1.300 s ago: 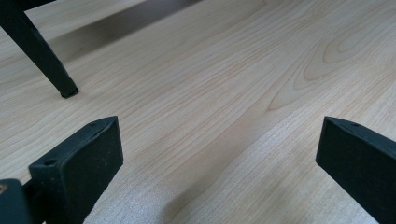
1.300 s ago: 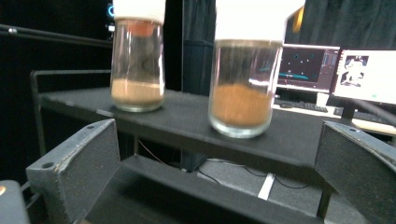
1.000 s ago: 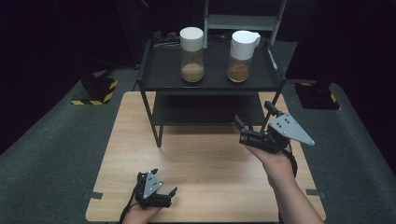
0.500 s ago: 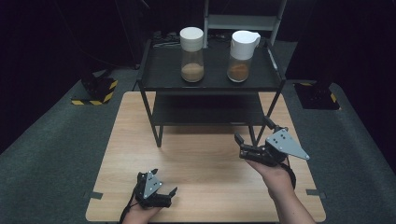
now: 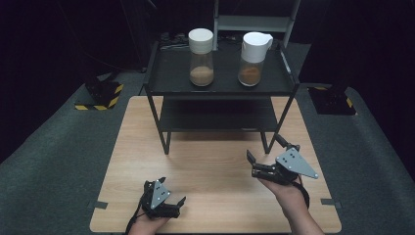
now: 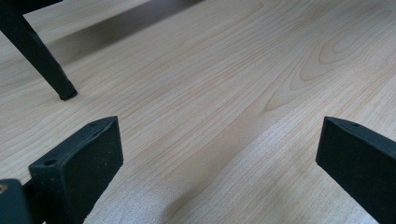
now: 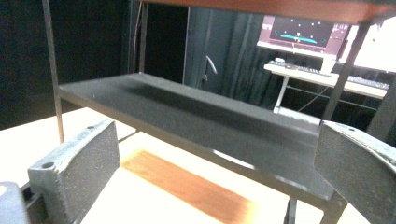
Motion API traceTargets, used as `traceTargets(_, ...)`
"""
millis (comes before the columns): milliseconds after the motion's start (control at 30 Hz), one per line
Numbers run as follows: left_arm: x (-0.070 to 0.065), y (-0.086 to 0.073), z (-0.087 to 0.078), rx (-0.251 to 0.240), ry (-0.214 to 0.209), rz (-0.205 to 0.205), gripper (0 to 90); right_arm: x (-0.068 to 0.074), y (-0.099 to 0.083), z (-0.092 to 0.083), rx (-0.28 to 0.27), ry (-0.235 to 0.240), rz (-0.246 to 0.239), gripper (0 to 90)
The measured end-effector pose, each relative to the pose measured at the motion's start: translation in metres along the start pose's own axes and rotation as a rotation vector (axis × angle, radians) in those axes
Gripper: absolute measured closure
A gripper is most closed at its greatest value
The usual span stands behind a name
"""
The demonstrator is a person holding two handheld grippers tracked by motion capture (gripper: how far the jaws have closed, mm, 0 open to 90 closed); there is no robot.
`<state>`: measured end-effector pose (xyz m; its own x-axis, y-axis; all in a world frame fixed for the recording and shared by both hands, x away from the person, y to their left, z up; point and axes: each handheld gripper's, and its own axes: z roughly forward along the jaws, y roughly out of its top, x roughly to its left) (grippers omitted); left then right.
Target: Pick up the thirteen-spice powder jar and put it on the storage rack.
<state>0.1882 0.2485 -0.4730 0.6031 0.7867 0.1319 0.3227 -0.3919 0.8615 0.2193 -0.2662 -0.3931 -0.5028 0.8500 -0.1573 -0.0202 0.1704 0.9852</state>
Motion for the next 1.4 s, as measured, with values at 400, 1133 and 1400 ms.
traceTargets(400, -0.002, 0.000, 0.000, -0.001, 0.008, 0.008, 1.0, -0.001, -0.027, -0.006, 0.066, -0.002, 0.008, 0.0)
traceTargets(1133, -0.005, 0.000, 0.000, 0.001, 0.017, 0.024, 1.0, 0.003, -0.082, -0.024, 0.237, -0.032, -0.002, 0.0)
traceTargets(1400, -0.007, 0.000, 0.000, 0.000, 0.023, 0.033, 1.0, 0.005, -0.093, -0.031, 0.288, -0.060, -0.035, 0.0)
